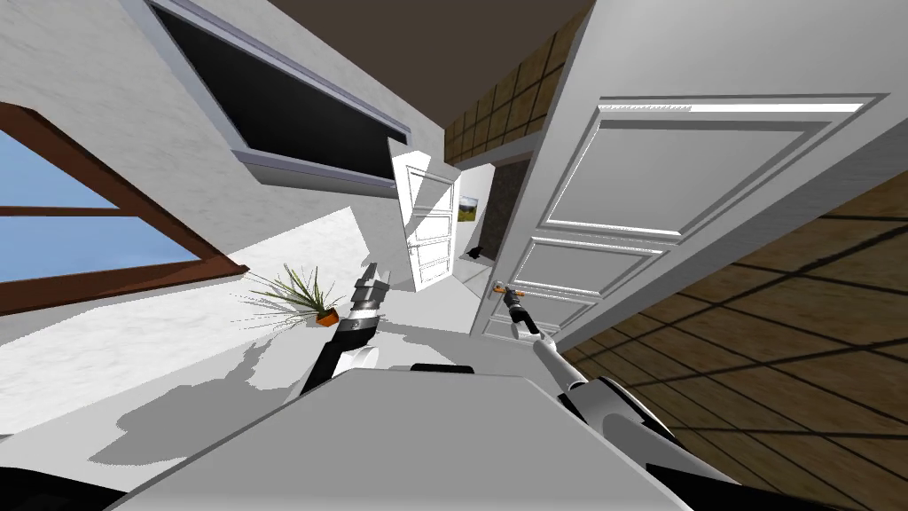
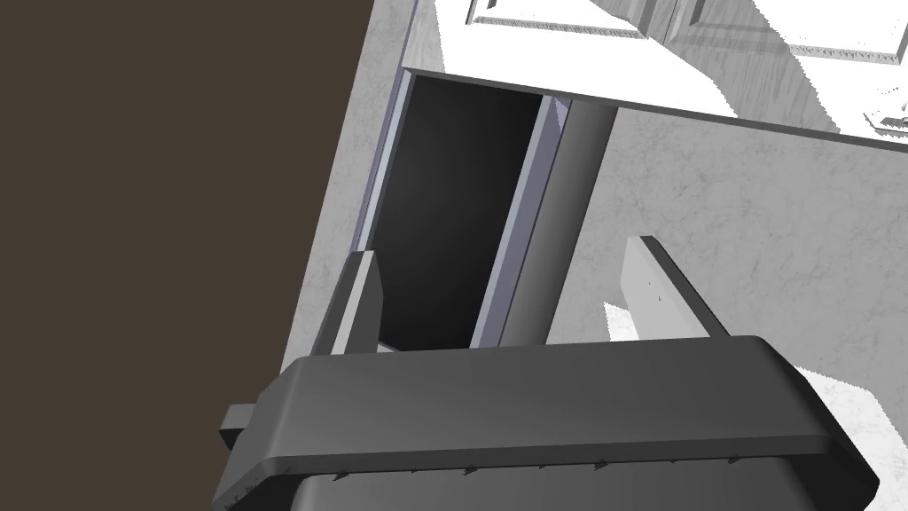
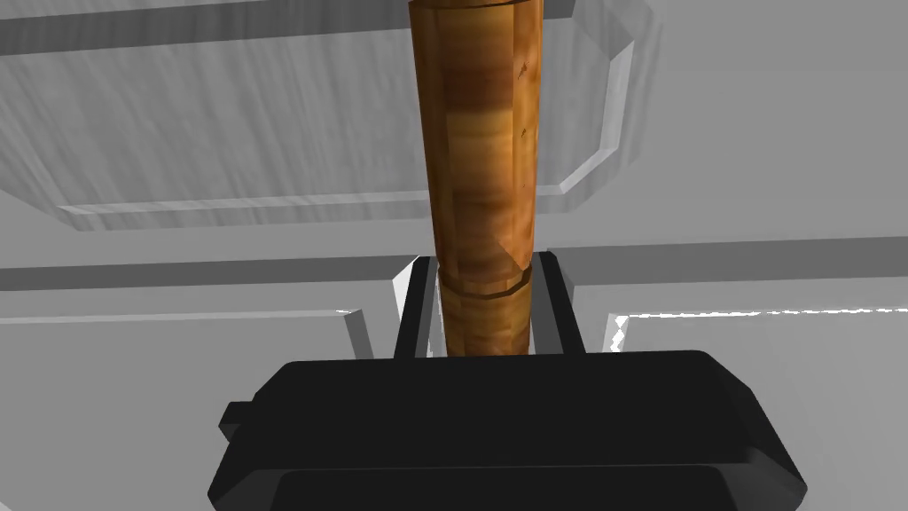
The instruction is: Pull the door open
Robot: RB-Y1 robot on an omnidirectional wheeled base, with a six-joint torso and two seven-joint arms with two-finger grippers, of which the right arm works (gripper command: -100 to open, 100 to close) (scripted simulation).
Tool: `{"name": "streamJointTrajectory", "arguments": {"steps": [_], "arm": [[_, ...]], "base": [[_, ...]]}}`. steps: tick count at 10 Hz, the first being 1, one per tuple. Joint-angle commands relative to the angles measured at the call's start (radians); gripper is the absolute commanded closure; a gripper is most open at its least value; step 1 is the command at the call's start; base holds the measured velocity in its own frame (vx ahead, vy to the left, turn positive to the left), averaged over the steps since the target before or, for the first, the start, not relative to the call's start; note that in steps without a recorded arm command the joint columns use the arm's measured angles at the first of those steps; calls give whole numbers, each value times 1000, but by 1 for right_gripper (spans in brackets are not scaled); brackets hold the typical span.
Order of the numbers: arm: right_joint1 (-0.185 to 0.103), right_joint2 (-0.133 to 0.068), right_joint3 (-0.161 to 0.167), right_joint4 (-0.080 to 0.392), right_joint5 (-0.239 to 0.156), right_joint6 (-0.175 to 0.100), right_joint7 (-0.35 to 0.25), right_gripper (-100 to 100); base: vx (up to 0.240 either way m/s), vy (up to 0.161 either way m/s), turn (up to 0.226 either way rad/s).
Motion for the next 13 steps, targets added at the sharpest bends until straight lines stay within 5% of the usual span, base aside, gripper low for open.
{"name": "streamJointTrajectory", "arguments": {"steps": [1, 7, 13], "arm": [[8, -11, 22, -11, 1, -8, -15, 100], [25, -39, 72, -37, 2, -22, -51, 100], [65, -114, 168, -94, -16, -73, -109, 100]], "base": [[-203, -86, 117], [-164, -66, 76], [-188, -79, 108]]}}
